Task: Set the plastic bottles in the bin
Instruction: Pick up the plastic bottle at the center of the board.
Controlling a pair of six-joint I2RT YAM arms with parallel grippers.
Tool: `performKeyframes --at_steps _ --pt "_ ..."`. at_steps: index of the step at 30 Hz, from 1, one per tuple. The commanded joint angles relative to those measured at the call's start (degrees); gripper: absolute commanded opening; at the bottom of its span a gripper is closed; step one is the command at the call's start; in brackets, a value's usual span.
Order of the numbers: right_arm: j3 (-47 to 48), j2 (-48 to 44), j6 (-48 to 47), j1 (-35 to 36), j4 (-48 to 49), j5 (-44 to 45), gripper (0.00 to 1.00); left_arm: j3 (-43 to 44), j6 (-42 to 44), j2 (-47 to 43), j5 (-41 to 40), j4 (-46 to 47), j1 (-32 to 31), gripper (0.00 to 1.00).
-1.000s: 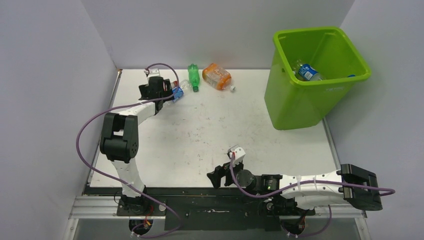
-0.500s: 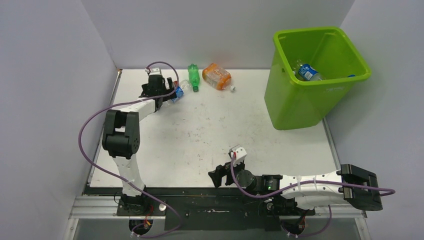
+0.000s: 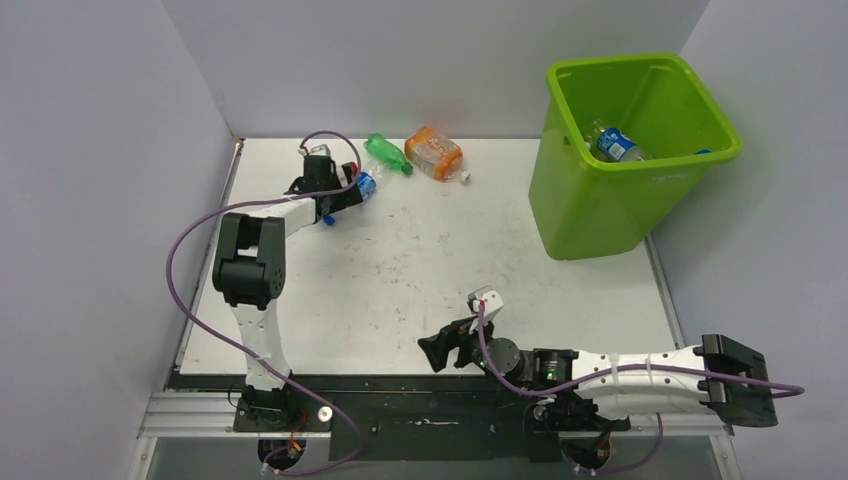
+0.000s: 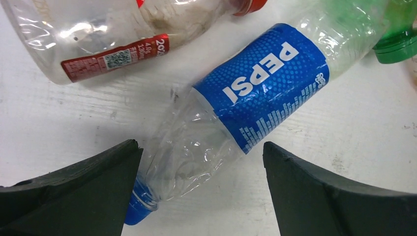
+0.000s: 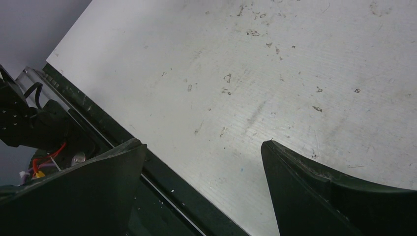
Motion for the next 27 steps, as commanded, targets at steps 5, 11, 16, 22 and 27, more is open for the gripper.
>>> performKeyframes --at_steps 5,11,16,22,27 --pt "2.3 -0.3 0.0 0.6 -0.2 1.7 0.9 -0.9 0.5 -3.3 3.8 2.9 -2.8 0.92" --pt "0.7 -1.8 1.5 0.7 0.1 1.9 0.91 -1.8 2.2 -3.0 0.3 -0.8 -5.9 0.87" --pt "0.1 -4.7 2.2 0.8 -1.3 2.4 0.91 -2.2 1.5 -2.4 0.1 -1.5 -8.0 0.77" --pt "0.5 -7.1 2.6 1.0 -3.7 3.5 0.91 -3.3 0.3 -3.6 1.8 0.8 -8.8 0.53" --pt "1.3 -9.0 2.8 1.2 -4.7 3.5 0.91 -8.1 0.0 -8.1 2.8 5.9 -9.6 0.32"
